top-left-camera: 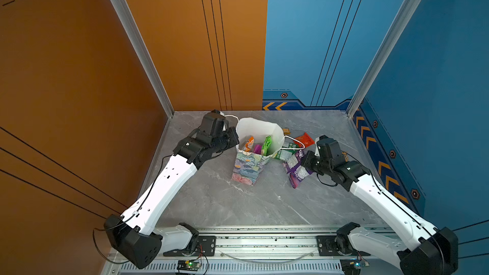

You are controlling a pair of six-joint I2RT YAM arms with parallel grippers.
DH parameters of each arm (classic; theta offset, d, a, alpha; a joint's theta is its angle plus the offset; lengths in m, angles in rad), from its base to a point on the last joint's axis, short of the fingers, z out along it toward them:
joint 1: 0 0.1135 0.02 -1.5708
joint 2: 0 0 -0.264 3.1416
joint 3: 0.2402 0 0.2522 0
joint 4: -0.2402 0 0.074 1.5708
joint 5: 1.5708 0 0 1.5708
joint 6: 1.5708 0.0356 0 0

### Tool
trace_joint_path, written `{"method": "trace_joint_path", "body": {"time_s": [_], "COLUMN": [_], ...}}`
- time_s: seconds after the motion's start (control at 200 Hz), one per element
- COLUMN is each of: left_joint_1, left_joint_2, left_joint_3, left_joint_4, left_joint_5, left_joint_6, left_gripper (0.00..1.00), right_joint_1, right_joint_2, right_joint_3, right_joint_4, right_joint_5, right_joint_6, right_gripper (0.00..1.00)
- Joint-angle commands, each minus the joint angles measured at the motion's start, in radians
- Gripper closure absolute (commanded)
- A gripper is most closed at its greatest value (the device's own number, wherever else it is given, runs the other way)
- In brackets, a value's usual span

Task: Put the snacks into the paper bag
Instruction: 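Lift the purple bag with the right gripper while the left gripper shifts the paper bag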

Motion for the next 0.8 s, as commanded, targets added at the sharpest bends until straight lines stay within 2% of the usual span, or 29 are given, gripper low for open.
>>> {"method": "trace_joint_path", "body": {"time_s": [0.0, 0.405, 0.796], "left_joint_1": [-0.006, 0.027, 0.085], "left_joint_2": [-0.041, -0.1, -0.217], "left_joint_3": [-0.037, -0.085, -0.197], "left_joint_4": [0.12, 0.1, 0.21], "left_joint_5": [-0.031, -0.015, -0.061], "left_joint_6": [0.03, 0.181, 0.182], "left_gripper": [1.0, 1.0, 1.0], "right_joint_1": [-0.006, -0.002, 0.082], "right_joint_2": [-0.042, -0.064, 0.023], "right_joint_3": [0.071, 0.297, 0.543], "right_joint_4": [-0.061, -0.16, -0.172], "right_joint_5": [0.038, 0.113, 0.205], "right_joint_6": [-0.023, -0.052, -0.085], "right_gripper": [1.0, 1.0, 1.0]}}
